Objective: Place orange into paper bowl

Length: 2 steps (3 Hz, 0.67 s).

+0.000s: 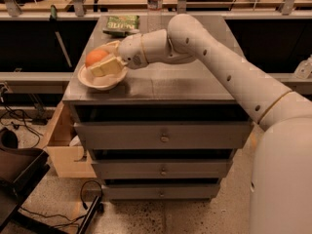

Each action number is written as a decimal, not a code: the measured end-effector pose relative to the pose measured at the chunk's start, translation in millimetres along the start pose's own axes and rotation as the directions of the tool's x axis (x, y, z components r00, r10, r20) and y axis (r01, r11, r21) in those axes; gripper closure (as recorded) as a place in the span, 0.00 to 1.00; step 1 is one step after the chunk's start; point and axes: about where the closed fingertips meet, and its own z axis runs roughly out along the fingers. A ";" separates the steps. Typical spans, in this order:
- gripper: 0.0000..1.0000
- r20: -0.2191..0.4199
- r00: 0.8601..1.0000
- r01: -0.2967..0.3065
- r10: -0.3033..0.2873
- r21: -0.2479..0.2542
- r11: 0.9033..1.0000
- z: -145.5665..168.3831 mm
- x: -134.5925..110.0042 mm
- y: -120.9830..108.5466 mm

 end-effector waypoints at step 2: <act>0.00 0.001 1.000 0.000 0.000 -0.009 1.000 5.2 -0.7 2.3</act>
Offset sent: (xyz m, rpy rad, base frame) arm -0.0010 0.0025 -0.0004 0.0002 0.0010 0.0044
